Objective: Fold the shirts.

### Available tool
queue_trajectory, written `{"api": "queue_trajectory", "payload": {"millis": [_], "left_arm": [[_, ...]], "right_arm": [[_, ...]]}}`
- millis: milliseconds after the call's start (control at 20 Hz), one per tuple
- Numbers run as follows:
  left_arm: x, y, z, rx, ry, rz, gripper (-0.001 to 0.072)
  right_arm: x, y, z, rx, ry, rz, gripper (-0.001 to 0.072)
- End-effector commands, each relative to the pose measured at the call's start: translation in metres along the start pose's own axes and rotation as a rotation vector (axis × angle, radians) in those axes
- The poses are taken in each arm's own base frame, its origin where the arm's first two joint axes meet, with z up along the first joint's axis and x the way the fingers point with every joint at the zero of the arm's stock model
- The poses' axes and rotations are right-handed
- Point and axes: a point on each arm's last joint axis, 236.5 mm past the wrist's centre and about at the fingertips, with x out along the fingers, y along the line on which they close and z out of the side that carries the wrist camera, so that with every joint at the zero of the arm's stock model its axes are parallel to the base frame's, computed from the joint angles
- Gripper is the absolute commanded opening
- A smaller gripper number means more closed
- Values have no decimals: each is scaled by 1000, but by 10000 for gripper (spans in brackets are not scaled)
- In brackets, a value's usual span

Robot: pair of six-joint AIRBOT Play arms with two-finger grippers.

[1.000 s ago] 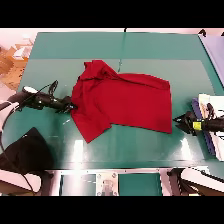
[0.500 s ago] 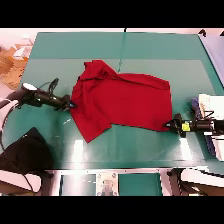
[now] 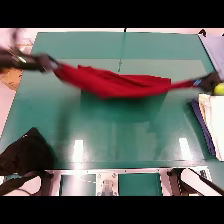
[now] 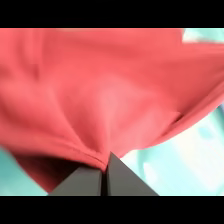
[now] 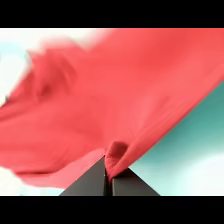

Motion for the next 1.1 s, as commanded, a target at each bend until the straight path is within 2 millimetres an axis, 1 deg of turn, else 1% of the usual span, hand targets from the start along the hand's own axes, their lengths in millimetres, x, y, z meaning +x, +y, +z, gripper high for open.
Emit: {"api": "queue_trajectory", "payload": {"millis": [0,50,100,150,200,250,300,350,400,450,500,550,650,700,800,950,1050], "left_arm": [[-132,-132,84,341,-389,65,22],[-169,-168,96,424,-495,84,22],[-204,-202,101,488,-592,99,22],[-231,-229,102,526,-665,108,22],[-252,-248,99,568,-715,129,22],[-268,-259,96,586,-748,156,22],[-279,-263,93,590,-770,187,22],[-283,-260,90,586,-770,219,22],[-281,-249,89,564,-748,255,22],[-275,-233,87,533,-711,292,22],[-265,-213,86,491,-673,320,23],[-251,-194,85,451,-629,329,22],[-206,-142,81,347,-516,332,22],[-181,-113,76,287,-456,329,23],[-121,-47,57,151,-319,319,22],[-23,40,14,-24,-147,247,23],[33,95,-16,-143,-69,225,22]], "right_arm": [[-112,159,57,-418,-371,9,15],[-143,193,63,-506,-484,-7,15],[-172,223,66,-566,-593,-26,15],[-199,248,66,-610,-695,-41,15],[-218,266,65,-650,-771,-62,15],[-228,273,63,-667,-810,-82,15],[-233,273,62,-667,-826,-101,15],[-233,266,64,-658,-826,-132,15],[-232,256,67,-625,-821,-155,15],[-227,244,71,-585,-807,-162,15],[-217,228,75,-540,-780,-162,15],[-204,209,79,-491,-743,-159,15],[-163,161,81,-351,-637,-115,15],[-136,129,78,-277,-565,-109,15],[-76,69,63,-181,-414,-108,15],[12,-17,40,-14,-237,-130,15],[70,-70,28,80,-133,-158,15]]}}
